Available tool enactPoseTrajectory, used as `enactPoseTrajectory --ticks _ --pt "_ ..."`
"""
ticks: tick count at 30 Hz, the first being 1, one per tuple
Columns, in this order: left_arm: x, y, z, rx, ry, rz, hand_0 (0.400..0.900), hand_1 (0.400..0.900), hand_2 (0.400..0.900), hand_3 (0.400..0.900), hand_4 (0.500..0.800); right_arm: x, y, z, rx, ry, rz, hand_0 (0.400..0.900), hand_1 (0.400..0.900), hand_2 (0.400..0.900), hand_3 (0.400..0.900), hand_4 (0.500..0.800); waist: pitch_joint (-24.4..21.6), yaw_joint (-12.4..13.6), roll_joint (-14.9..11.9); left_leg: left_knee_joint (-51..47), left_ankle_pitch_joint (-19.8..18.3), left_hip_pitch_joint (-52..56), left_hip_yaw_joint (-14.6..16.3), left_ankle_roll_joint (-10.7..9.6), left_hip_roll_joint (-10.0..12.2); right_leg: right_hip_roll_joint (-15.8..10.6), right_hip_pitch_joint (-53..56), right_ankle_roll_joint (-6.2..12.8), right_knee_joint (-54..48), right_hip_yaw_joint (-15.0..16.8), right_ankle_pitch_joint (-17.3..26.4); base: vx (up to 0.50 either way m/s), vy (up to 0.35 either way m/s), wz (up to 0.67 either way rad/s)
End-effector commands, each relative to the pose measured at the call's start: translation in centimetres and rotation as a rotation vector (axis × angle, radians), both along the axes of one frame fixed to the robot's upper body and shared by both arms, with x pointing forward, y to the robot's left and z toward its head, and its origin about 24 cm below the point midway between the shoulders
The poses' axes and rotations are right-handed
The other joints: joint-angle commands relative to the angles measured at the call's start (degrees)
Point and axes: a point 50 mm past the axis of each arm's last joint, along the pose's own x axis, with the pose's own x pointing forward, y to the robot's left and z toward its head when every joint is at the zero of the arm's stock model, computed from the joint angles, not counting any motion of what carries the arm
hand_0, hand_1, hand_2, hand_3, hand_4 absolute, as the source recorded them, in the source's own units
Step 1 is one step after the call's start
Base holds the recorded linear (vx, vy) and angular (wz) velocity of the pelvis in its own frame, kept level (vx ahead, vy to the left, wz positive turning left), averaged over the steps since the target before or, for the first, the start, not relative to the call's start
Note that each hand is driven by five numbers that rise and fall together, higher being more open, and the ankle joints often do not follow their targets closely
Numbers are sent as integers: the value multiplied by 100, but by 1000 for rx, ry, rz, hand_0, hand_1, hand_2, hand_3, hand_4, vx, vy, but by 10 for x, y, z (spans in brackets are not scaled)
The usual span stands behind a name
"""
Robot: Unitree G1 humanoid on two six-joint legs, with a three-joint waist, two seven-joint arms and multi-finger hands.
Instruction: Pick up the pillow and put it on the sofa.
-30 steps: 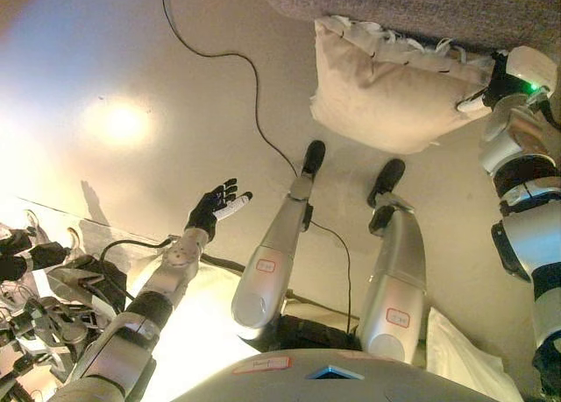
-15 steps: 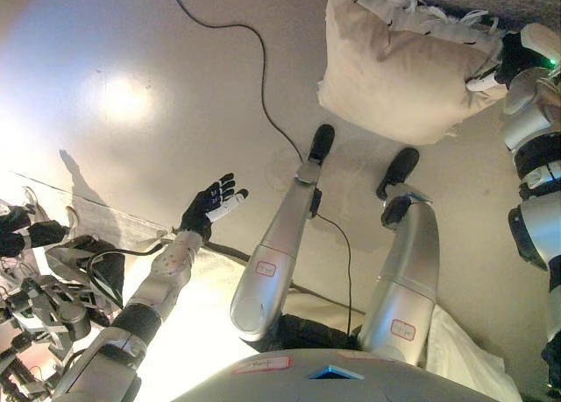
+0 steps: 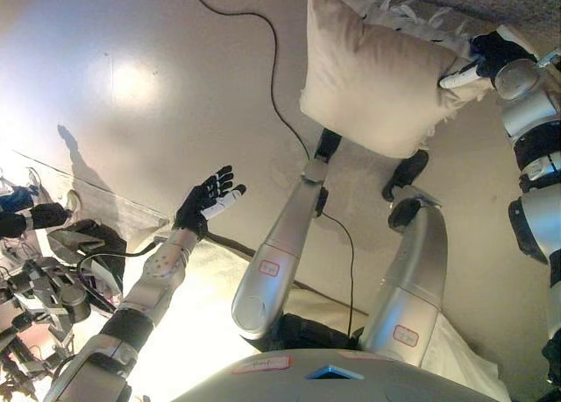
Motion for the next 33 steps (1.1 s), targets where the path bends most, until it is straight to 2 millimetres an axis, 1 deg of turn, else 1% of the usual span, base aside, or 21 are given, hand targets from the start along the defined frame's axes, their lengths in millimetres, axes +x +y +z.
enactPoseTrajectory --ticks 1,3,7,11,15,20,21,22,25,27,28,29,30,32,33 --pt "-16 20 2 20 -20 50 900 900 900 900 800 -4 -12 57 -102 -161 16 400 400 400 400 500 126 12 876 -189 -247 72 260 422 54 155 343 229 474 95 -1037 0 0 0" --pt "-17 19 2 19 -21 51 900 900 900 900 800 -7 -18 60 -112 -179 0 400 400 400 400 500 126 14 879 -206 -248 86 266 429 53 146 360 232 446 74 -1025 0 0 0" --pt "-20 17 0 13 -18 54 900 900 900 900 800 -9 -21 66 -116 -220 -15 400 400 400 400 500 126 -24 869 -247 -251 149 271 420 80 145 418 243 361 71 -978 -2 16 -1" --pt "-21 15 -1 9 -19 46 900 900 900 900 800 -8 -17 62 -118 -243 10 400 400 400 400 500 126 -76 815 -413 -236 405 265 414 91 188 674 257 61 24 -881 -4 15 -4" --pt "-21 12 -5 9 0 46 900 900 900 900 800 -7 -11 51 -100 -219 66 400 400 400 400 500 126 -163 671 -701 -197 870 281 385 103 240 1170 308 -469 -74 -702 -6 51 -15" --pt "-21 13 -18 31 72 70 900 900 900 900 800 -6 -3 23 -68 -140 155 400 400 400 400 500 126 -322 305 -1154 -182 1755 319 335 117 234 2177 436 -1316 -257 -353 1 44 -14" --pt "-22 14 -19 34 77 72 900 900 900 900 800 -6 -2 21 -67 -136 160 400 400 400 400 500 126 -329 288 -1183 -180 1809 322 332 121 237 2241 442 -1365 -270 -335 -60 55 -12" --pt "-22 16 -26 49 113 83 900 900 900 900 800 -7 -1 15 -64 -112 194 400 400 400 400 500 126 -374 163 -1405 -11 2072 359 339 167 257 2576 455 -1755 -398 -26 -49 52 -9" --pt "-29 23 -42 88 213 97 900 900 900 900 800 -11 1 -1 -68 -64 250 400 400 400 400 500 126 -480 -105 -1728 -31 2814 435 307 263 213 3362 566 -2211 -494 123 26 30 -7" --pt "-29 23 -42 88 213 97 900 900 900 900 800 -11 1 -1 -68 -64 250 400 400 400 400 500 126 -480 -105 -1728 -31 2814 435 307 263 213 3362 566 -2211 -494 123 65 -9 -2" --pt "-40 34 -59 132 324 121 900 900 900 900 800 -16 3 -13 -68 -36 303 400 400 400 400 500 37 -567 -378 -1982 -64 3417 522 285 370 204 4008 652 -2601 -549 238 178 -23 -1" --pt "-49 38 -69 156 397 139 900 900 900 900 800 -17 7 -16 -71 -17 332 400 400 400 400 500 -160 -613 -514 -2135 -75 3668 564 256 453 224 4289 695 -2820 -568 293 206 -27 -1" --pt "-51 40 -71 161 413 144 900 900 900 900 800 -18 8 -17 -73 -12 342 400 400 400 400 500 -210 -625 -547 -2178 -79 3732 575 249 472 236 4367 703 -2890 -571 310 185 -20 2" --pt "-63 48 -83 192 491 172 900 900 900 900 800 -21 12 -21 -73 5 384 400 400 400 400 500 -473 -691 -733 -2391 -122 4085 632 222 560 299 4746 753 -3198 -556 378 171 -29 0" --pt "-66 49 -85 199 508 179 900 900 900 900 800 -22 14 -22 -71 8 393 400 400 400 400 500 -536 -704 -779 -2433 -137 4166 646 217 577 312 4836 760 -3264 -557 388 157 -38 -5"
